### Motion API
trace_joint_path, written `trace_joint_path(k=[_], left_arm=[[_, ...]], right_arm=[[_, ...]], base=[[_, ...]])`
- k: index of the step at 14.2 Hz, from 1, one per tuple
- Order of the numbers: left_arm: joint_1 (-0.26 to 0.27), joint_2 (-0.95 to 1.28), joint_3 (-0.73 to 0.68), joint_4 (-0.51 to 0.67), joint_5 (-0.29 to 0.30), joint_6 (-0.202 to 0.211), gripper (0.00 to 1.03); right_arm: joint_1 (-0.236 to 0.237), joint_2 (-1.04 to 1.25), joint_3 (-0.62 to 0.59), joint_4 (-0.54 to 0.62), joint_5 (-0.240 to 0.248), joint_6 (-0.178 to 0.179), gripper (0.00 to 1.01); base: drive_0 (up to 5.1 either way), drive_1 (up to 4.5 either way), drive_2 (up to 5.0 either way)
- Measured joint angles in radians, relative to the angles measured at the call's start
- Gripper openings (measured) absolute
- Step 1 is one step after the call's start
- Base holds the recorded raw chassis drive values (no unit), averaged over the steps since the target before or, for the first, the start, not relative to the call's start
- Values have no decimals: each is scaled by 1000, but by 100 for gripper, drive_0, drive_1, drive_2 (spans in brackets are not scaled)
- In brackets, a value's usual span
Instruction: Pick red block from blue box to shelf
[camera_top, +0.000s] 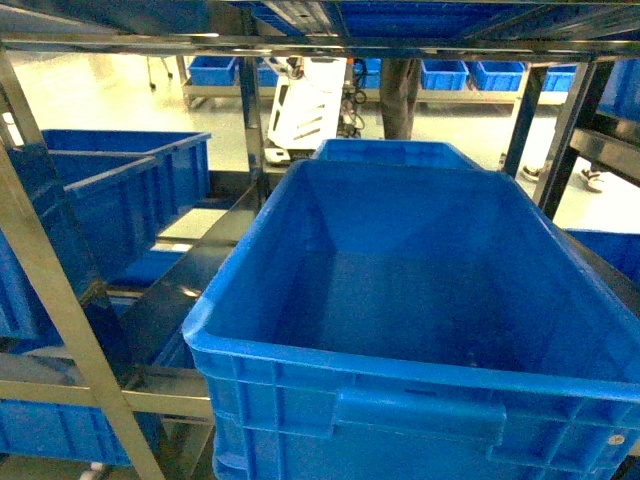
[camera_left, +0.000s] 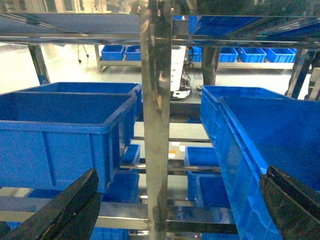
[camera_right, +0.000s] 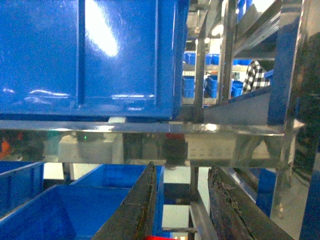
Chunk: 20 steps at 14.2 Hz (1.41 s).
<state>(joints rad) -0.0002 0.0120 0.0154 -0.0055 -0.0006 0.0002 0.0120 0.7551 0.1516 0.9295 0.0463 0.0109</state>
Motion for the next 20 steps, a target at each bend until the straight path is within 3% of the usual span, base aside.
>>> trace_joint_path(k=[2, 4, 6, 7, 10, 14, 16, 17, 20], left_arm=[[0, 0, 0, 0, 0, 0, 98], [0, 0, 0, 0, 0, 0, 98], [0, 0, 0, 0, 0, 0, 98], [0, 0, 0, 0, 0, 0, 98], [0, 0, 0, 0, 0, 0, 98], [0, 0, 0, 0, 0, 0, 98], [0, 0, 0, 1, 0, 0, 98], [0, 0, 0, 1, 0, 0, 98], [0, 0, 0, 0, 0, 0, 98]], right_arm=[[-23, -3, 6, -139, -53, 74, 27], [-32, 55, 24, -196, -108, 150, 27], [21, 153, 81, -178, -148, 180, 27], [51, 211, 105, -185, -177, 180, 27], [115, 400, 137, -145, -189, 175, 27], [174, 608, 180, -49, -214, 123, 27], [183, 682, 204, -27, -208, 84, 27], [174, 775, 256, 31, -207, 39, 27], [142, 930, 351, 45, -222, 32, 27]], base=[[0, 0, 0], [0, 0, 0], [0, 0, 0], [0, 0, 0], [0, 0, 0], [0, 0, 0], [0, 0, 0], [0, 0, 0], [0, 0, 0]])
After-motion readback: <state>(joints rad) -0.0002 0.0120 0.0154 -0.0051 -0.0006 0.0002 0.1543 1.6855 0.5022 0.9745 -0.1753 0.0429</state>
